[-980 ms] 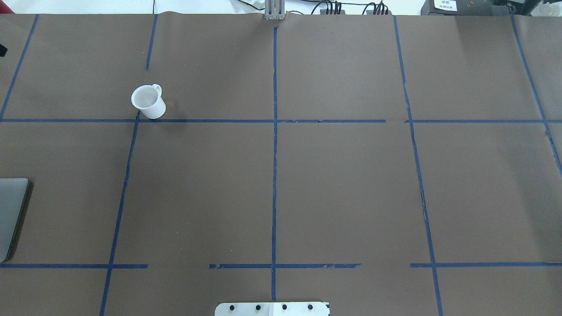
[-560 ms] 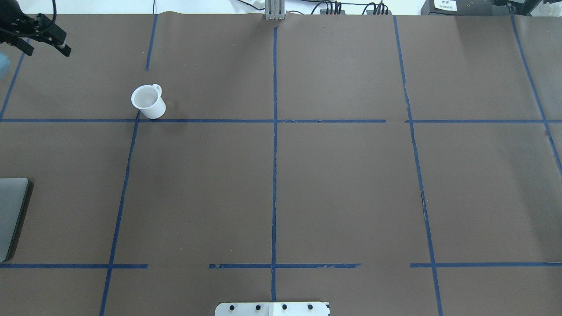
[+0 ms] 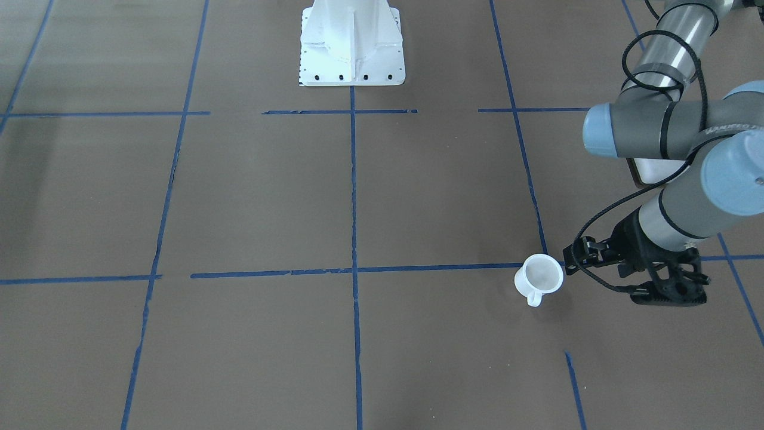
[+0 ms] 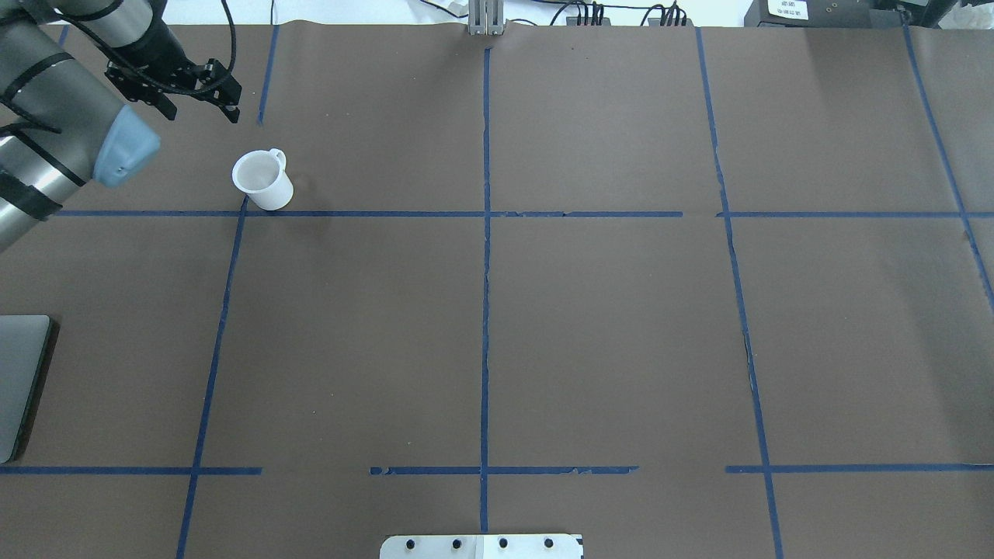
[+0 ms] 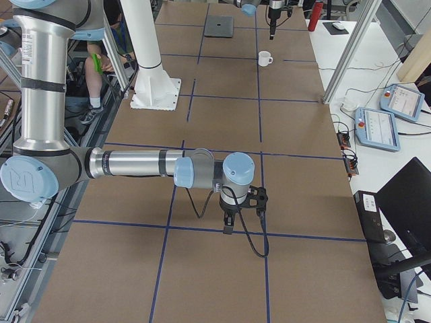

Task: Place cup on laptop
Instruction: 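Move the left gripper down toward the small white cup, then close the left gripper on the white cup's rim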

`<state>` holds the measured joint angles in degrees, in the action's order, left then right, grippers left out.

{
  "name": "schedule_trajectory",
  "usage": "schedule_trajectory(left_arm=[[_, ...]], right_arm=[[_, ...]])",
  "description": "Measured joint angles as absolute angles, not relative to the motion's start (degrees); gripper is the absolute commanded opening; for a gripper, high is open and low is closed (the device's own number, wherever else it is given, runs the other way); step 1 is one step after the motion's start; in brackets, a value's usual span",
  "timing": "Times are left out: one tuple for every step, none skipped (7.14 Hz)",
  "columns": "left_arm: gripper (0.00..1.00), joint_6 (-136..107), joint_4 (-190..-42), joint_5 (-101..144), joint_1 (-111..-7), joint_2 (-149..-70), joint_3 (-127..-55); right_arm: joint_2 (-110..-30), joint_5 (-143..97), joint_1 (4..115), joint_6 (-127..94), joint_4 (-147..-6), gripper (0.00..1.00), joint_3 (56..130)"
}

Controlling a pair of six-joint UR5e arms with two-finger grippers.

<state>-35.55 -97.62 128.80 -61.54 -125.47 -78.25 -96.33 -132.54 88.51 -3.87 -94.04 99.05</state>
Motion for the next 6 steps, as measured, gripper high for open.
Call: schedule_trajectory(left_arm=[[1.0, -35.58, -99.94, 128.41, -60.85, -127.32, -74.63], [1.0, -35.59, -101.57, 128.29, -60.22, -129.4, -70.91], [1.0, -35.64, -103.73, 128.25, -59.34, -130.71, -67.7], [1.0, -35.71, -106.44, 128.24, -58.5, -131.27, -65.02], [1.0, -35.77, -109.21, 128.23, -57.52, -131.48, -62.68], [1.0, -35.82, -111.09, 128.23, -56.67, -131.51, -61.07]], right_arm=[[-96.33, -132.54, 88.51, -3.87, -94.04, 1.0, 99.05], [-96.33, -132.54, 88.51, -3.87, -94.04, 1.0, 99.05], [-96.33, -132.54, 88.51, -3.87, -94.04, 1.0, 99.05], [-96.33, -132.54, 88.51, -3.87, -94.04, 1.0, 99.05], [-96.33, -132.54, 88.51, -3.87, -94.04, 1.0, 99.05], [-96.33, -132.54, 88.51, -3.87, -94.04, 1.0, 99.05]])
